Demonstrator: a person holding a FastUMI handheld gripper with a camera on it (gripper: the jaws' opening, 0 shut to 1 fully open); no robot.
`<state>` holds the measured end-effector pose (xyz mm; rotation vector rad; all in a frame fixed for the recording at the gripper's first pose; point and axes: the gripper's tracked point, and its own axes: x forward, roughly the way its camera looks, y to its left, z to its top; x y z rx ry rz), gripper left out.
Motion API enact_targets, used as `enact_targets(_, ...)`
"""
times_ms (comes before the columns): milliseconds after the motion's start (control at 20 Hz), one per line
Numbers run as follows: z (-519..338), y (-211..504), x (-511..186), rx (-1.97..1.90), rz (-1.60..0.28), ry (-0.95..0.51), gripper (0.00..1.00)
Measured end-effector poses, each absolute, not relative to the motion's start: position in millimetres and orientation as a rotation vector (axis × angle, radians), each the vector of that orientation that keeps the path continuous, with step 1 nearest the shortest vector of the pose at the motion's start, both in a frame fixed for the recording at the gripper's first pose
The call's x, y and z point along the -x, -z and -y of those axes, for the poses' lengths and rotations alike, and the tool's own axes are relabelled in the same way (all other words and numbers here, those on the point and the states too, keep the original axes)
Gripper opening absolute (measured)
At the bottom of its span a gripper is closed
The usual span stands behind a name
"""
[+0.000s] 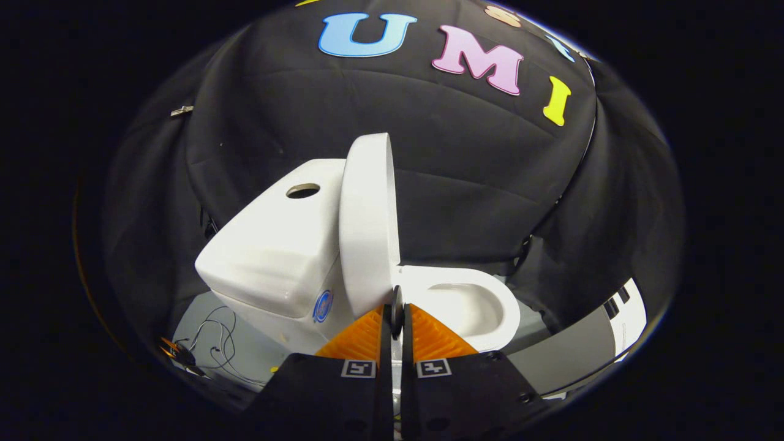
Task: Open the toilet lid.
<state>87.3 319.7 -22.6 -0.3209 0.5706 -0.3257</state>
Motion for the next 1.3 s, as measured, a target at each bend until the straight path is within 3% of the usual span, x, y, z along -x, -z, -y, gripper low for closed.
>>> enact_targets(500,-320,23,-90,0.338,-0.581,0.283,0.15)
enact_targets(700,-333,35,-86,0.302,-0.642,0.168,0.99)
enact_targets(1300,-361,-26,-55,0.167,-0.577,-0.030,0.99)
